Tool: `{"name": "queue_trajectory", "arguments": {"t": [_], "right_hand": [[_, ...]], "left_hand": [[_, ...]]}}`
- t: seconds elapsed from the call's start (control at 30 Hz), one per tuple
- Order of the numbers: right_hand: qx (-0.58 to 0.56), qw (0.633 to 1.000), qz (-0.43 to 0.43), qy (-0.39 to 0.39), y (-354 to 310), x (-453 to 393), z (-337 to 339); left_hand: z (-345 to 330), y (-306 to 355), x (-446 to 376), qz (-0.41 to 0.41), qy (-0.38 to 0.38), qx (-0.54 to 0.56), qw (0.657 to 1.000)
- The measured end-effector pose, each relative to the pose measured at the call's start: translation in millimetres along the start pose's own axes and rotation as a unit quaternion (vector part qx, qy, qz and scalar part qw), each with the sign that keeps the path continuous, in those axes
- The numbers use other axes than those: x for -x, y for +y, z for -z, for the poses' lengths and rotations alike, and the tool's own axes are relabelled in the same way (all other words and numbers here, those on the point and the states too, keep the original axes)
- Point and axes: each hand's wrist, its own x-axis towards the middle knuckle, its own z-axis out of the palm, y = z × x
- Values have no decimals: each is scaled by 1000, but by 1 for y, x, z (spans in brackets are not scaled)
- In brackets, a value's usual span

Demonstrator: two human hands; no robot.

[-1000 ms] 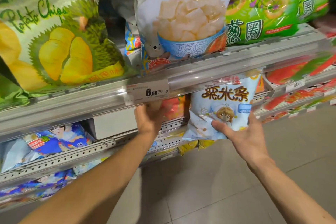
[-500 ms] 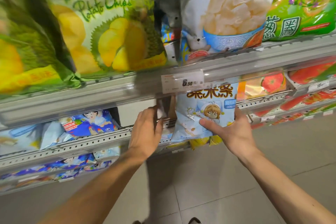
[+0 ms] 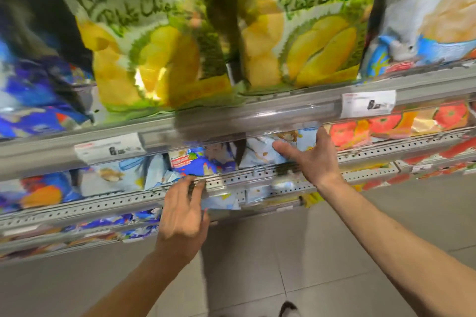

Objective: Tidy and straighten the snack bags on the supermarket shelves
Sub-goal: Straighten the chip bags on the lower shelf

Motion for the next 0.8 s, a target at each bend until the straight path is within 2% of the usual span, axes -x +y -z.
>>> {"name": "queue_trajectory", "arguments": {"t": [0.07,0.27,0.43,0.6,0.8], "right_hand": [[13,1000,-4,2,3,-9,-7],[13,996,-49,-72,20,-20,-14],[43,993,-75,-81,21,-25,-17],[80,988,-68,-112,23,-35,-19],[138,983,-36,-119,30,-36,-11]], "left_hand": [[4,-6,2,-9,-16,-13,1000],[4,-6,-1,-18,-5,-2,1000],[1,-9,1,-19,-6,-9,1000],[1,-7,0,-13,-19,-9,1000],[13,-3,-3,13,-78,-27,996]]}}
